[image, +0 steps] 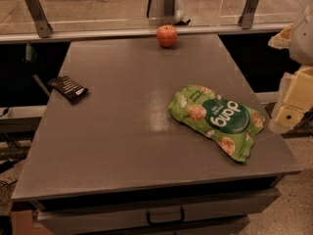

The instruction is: Move green rice chip bag near apple

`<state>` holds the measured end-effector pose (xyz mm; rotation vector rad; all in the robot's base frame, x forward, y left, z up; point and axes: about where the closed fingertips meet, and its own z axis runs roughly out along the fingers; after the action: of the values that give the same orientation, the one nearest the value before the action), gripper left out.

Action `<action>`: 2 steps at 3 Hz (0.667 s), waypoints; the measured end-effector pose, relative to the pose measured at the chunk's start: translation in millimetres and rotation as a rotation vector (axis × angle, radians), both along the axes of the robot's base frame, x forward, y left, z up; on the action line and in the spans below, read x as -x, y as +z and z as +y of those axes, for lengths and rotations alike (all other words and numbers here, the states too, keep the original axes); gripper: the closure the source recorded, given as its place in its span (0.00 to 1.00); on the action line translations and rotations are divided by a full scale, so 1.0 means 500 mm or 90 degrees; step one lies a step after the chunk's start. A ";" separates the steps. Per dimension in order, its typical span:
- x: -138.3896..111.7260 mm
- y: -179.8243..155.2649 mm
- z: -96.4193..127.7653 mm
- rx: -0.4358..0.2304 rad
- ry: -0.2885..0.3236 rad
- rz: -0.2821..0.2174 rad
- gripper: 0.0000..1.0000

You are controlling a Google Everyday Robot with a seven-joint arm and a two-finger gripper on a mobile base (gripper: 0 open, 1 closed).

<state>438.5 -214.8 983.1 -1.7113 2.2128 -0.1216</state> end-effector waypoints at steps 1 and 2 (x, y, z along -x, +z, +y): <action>0.000 0.000 0.000 0.000 0.000 0.000 0.00; -0.019 -0.036 0.017 -0.035 0.007 0.009 0.00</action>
Offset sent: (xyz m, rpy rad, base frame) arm 0.0275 0.0215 -0.0541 0.1550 0.0564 0.0311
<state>448.2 -206.5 965.2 -1.6992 2.1951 -0.0459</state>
